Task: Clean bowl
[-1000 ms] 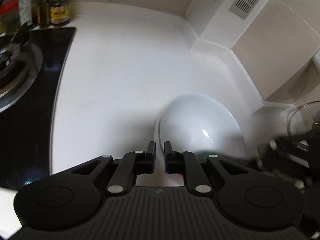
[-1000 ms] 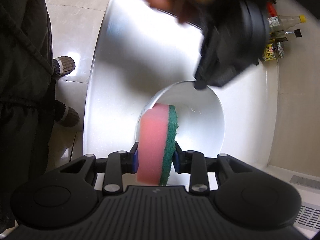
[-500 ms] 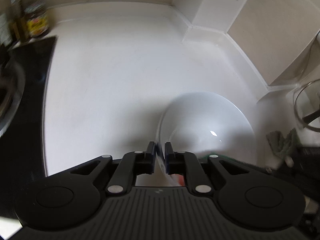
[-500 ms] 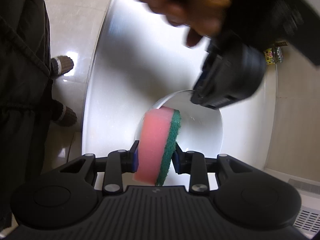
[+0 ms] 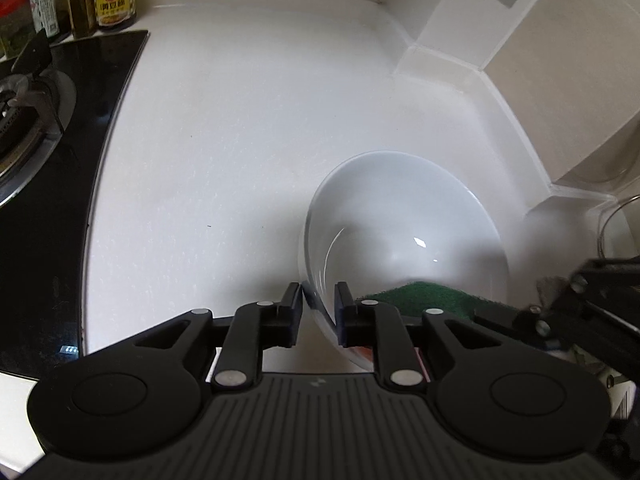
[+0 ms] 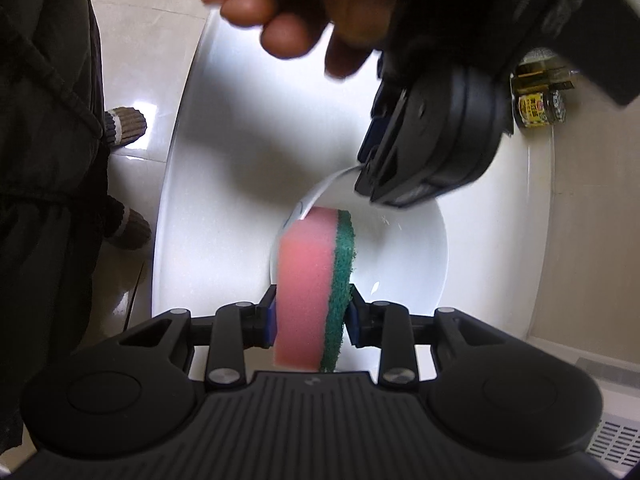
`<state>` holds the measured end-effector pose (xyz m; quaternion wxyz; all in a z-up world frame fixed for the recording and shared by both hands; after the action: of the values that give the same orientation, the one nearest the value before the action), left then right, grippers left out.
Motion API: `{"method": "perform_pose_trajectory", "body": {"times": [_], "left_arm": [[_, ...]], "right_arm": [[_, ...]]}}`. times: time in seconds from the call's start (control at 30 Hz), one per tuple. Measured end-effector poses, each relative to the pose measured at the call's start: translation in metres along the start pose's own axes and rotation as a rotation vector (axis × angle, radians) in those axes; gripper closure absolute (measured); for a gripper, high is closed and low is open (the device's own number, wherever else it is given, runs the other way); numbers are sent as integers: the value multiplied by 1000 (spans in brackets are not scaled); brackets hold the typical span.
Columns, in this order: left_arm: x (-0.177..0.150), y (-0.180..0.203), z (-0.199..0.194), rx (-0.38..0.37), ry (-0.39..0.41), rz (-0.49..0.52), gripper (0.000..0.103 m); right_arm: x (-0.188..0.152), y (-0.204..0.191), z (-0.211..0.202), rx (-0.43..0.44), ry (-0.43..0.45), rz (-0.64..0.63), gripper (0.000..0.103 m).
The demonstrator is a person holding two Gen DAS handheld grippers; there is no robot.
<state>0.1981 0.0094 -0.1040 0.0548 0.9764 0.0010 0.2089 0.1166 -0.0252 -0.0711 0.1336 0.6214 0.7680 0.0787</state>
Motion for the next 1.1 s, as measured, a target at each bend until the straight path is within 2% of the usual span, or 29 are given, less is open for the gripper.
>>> {"method": "perform_pose_trajectory", "body": {"times": [0.2, 0.3, 0.37, 0.47, 0.53, 0.67, 0.9, 1.03, 1.1], "left_arm": [[25, 8, 15, -3, -16, 153, 90], [34, 5, 19, 2, -18, 71, 90], [28, -2, 10, -5, -9, -13, 90], [7, -7, -5, -29, 7, -75, 89], [-4, -6, -9, -19, 23, -71, 83], [-6, -5, -9, 1, 27, -61, 86], [25, -1, 6, -17, 32, 95, 90], [35, -3, 13, -40, 13, 20, 90], [27, -8, 5, -32, 27, -36, 89]], "right_arm": [[2, 2, -1, -3, 9, -16, 75], [1, 6, -1, 3, 5, -16, 75], [1, 7, 1, 7, 6, -13, 75], [5, 2, 15, 8, 5, -11, 74], [2, 5, 11, 11, -1, -15, 74], [-1, 5, 4, 10, -14, -37, 74], [5, 8, 3, -7, -26, -67, 74], [6, 13, 5, 2, -51, -58, 74], [6, 16, 5, 10, -61, -50, 74]]}}
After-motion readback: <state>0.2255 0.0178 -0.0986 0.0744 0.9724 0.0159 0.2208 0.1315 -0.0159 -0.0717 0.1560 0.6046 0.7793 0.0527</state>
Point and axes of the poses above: each gripper's, at about its wrist camera, not at the fingertips, and z roughly the way its jaws point, y to its right, x to its top, the point moved 10 cm from there along z, roughly the way its jaws point, and after that the axes turned 11 degrees about x, right-handed, at the moved point
